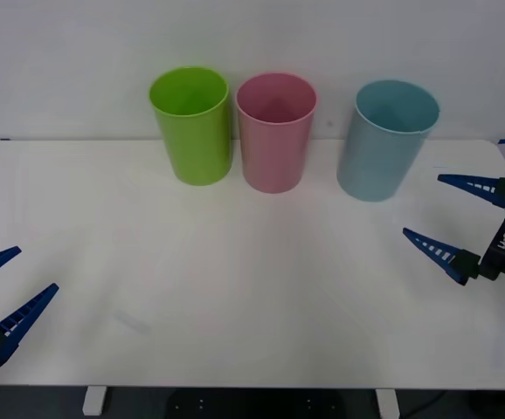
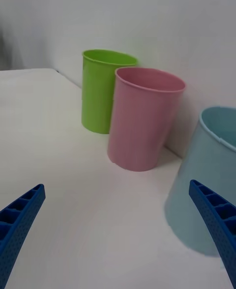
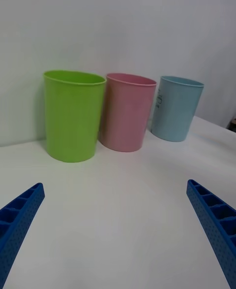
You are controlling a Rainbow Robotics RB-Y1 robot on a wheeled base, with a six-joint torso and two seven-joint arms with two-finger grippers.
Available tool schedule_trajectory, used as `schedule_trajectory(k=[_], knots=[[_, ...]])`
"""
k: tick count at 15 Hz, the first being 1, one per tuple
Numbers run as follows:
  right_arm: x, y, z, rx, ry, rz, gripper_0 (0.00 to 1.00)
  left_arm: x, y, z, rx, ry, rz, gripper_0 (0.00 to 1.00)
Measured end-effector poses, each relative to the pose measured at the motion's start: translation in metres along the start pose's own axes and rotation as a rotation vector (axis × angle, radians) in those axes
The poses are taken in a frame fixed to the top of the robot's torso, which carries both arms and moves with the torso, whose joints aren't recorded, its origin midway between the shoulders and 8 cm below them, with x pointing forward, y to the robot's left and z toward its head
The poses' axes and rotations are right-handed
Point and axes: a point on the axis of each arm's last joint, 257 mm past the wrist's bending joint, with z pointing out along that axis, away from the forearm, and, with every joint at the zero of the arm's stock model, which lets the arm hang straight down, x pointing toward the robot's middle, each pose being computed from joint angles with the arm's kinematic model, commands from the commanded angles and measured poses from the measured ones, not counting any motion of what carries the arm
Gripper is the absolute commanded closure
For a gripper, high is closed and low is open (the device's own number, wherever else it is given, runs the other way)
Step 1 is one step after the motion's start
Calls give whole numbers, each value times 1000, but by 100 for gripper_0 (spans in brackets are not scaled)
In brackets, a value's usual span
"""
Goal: Grasp the object on the table and drop it into the matching bin: aluminum can to the light blue bin, PET bottle to the pink bin.
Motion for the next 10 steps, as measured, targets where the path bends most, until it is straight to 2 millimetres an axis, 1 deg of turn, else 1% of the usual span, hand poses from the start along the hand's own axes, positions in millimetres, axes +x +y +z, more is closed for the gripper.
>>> schedule_trajectory(k=[3, 5, 8, 10], knots=[[17, 11, -27, 2, 23, 41, 0, 0, 0, 0, 0, 0, 0, 0], [26, 20, -40, 7, 29, 71, 0, 0, 0, 0, 0, 0, 0, 0], [38, 30, -54, 17, 44, 107, 0, 0, 0, 0, 0, 0, 0, 0], [41, 33, -59, 24, 45, 120, 0, 0, 0, 0, 0, 0, 0, 0]])
